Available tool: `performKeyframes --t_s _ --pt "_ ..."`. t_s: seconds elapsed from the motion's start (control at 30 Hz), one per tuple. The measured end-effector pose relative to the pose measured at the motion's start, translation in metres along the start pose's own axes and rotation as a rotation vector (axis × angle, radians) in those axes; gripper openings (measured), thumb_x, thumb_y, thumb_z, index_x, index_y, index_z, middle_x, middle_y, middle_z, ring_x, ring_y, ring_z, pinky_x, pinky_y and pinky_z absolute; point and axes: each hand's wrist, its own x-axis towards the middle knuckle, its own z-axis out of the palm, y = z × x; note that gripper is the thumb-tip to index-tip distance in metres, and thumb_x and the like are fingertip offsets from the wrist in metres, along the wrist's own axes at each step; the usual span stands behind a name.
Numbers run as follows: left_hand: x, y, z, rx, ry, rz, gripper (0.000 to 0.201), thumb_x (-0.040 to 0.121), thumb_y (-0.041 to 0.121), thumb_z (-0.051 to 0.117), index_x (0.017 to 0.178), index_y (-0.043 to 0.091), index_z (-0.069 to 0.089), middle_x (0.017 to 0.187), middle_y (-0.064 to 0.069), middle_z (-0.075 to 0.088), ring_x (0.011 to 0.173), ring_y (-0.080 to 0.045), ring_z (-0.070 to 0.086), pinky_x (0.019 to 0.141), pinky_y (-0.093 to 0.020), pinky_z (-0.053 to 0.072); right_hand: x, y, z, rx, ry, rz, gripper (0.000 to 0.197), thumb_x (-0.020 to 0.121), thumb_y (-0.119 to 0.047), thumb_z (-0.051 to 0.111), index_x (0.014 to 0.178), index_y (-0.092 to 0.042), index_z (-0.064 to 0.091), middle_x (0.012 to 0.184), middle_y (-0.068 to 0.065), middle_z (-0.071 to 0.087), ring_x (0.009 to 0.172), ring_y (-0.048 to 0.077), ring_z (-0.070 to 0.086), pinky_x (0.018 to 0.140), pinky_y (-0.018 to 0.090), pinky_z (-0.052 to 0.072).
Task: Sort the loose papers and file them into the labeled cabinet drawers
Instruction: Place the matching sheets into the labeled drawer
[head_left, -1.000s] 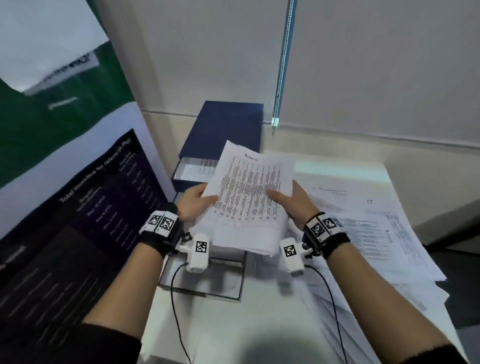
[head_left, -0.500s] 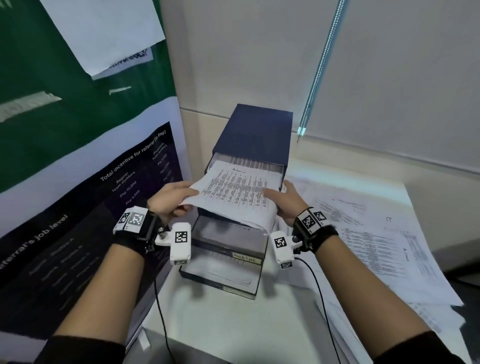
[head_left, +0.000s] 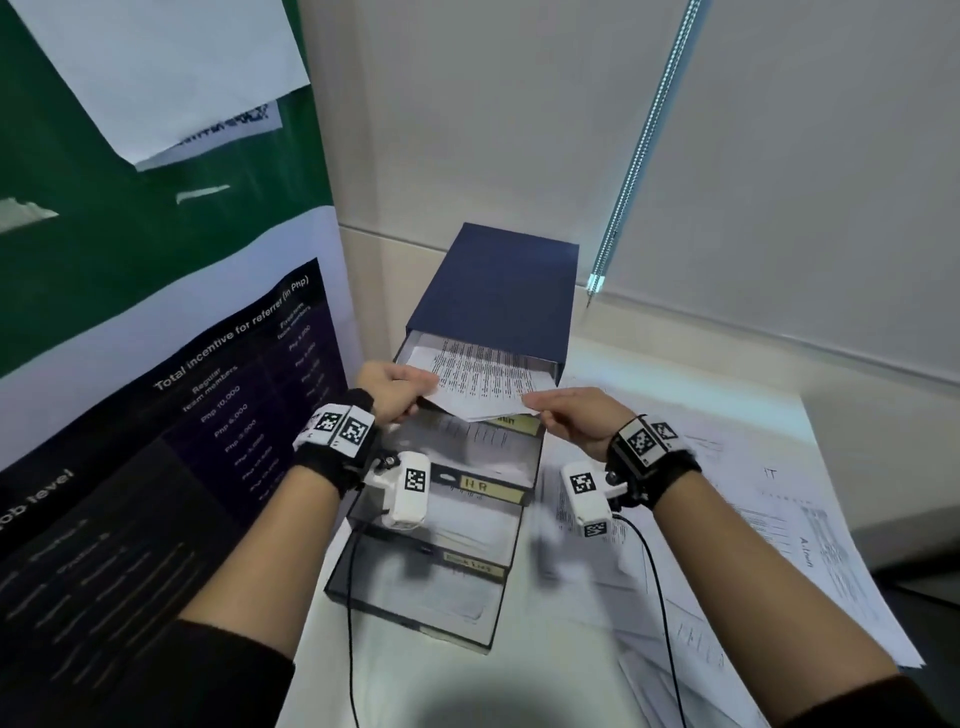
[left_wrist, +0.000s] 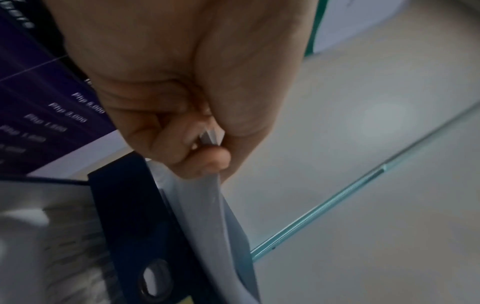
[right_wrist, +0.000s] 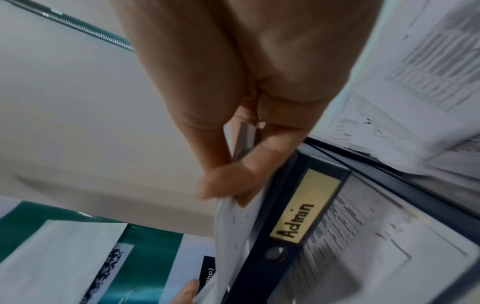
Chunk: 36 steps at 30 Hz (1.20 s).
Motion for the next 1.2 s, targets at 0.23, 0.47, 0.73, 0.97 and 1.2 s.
performKeyframes --t_s 0.23,0.47,0.73,0.97,1.2 --pt "0.043 0.028 0.020 0.526 0.199 0.173 0.016 0.072 0.027 0.086 0.080 0.016 0.077 0.075 0.002 0.067 0.072 -0.013 0.064 0.077 -0.023 0.052 0.036 -0.016 -0.008 -0.065 -0.062 -0.024 0.023 0.085 0.005 0.069 0.107 0.007 0.067 0.106 0.022 0.070 0.086 0.021 0.071 0.076 0.020 0.059" --pt "0.080 0.049 0.045 1.060 0.090 0.033 0.053 0.073 0.042 0.082 0.109 0.005 0.067 0.107 -0.009 0.068 0.100 -0.029 0.065 0.082 -0.033 0.052 0.028 -0.008 -0.061 -0.053 -0.124 -0.046 0.022 0.094 -0.004 0.060 0.115 0.000 0.064 0.106 0.024 0.071 0.086 0.027 0.070 0.078 0.029 0.060" --pt "0.061 0.113 0.119 0.524 0.110 0.589 0.025 0.082 0.032 0.071 0.107 0.028 0.071 0.082 0.009 0.071 0.081 -0.016 0.068 0.085 -0.034 0.056 0.005 0.104 -0.228 -0.025 0.485 0.124 0.024 0.095 0.000 0.056 0.117 0.009 0.062 0.089 0.020 0.069 0.069 0.025 0.062 0.058 0.024 0.056" --pt "0.038 0.056 0.296 0.291 -0.646 0.290 0.014 0.089 0.012 0.069 0.102 0.011 0.071 0.077 -0.013 0.073 0.059 -0.019 0.067 0.057 -0.030 0.056 -0.022 0.213 -0.355 -0.531 0.785 0.737 0.089 0.070 -0.049 0.082 0.142 -0.015 0.044 0.148 0.022 0.037 0.132 0.037 0.043 0.107 0.046 0.039" --pt "0.069 -0.083 0.428 0.969 -0.681 0.221 0.068 0.085 0.025 0.071 0.145 0.015 0.041 0.152 -0.008 0.036 0.140 -0.025 0.034 0.115 -0.033 0.029 -0.035 0.232 -0.378 -0.570 0.908 0.867 0.131 0.050 -0.052 0.092 0.150 -0.017 0.016 0.151 0.023 0.017 0.138 0.047 0.026 0.104 0.060 0.036"
